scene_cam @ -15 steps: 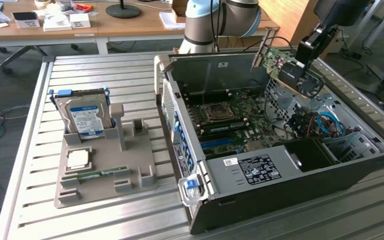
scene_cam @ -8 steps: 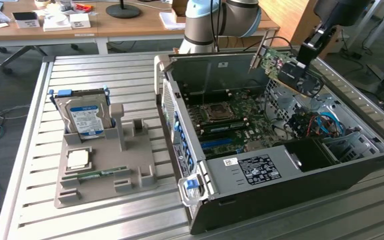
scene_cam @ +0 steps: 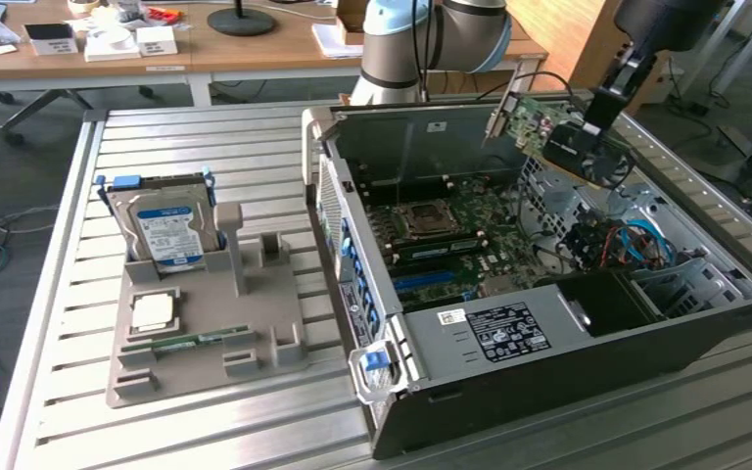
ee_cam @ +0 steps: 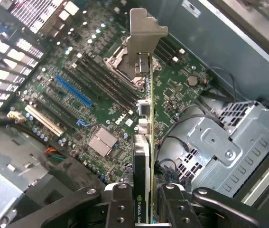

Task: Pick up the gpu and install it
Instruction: 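Insert the gpu into the slot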

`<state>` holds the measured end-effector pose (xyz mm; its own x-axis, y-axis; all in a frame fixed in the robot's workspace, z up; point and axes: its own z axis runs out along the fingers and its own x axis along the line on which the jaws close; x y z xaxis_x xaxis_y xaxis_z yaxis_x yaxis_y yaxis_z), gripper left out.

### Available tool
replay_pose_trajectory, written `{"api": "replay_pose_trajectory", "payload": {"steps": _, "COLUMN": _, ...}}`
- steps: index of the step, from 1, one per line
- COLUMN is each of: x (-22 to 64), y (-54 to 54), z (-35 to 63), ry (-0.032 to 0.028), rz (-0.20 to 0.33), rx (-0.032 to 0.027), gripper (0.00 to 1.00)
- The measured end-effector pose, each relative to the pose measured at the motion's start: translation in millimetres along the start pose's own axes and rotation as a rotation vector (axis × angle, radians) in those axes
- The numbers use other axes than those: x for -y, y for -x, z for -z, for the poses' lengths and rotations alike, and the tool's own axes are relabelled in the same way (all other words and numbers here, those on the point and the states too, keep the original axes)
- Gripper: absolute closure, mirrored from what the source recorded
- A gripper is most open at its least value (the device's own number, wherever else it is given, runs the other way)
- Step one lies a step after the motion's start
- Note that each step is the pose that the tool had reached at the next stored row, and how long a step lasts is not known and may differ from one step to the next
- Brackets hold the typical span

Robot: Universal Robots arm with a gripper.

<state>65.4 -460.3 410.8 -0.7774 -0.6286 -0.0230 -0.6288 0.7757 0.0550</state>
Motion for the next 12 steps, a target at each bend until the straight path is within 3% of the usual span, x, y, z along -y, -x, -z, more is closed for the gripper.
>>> {"api": "replay_pose_trajectory", "payload": {"steps": 12, "x": 0.0, "y": 0.0, "z": 0.0, "ry": 0.0032, "rz": 0.137, "rx": -0.0076, "gripper": 0.73}}
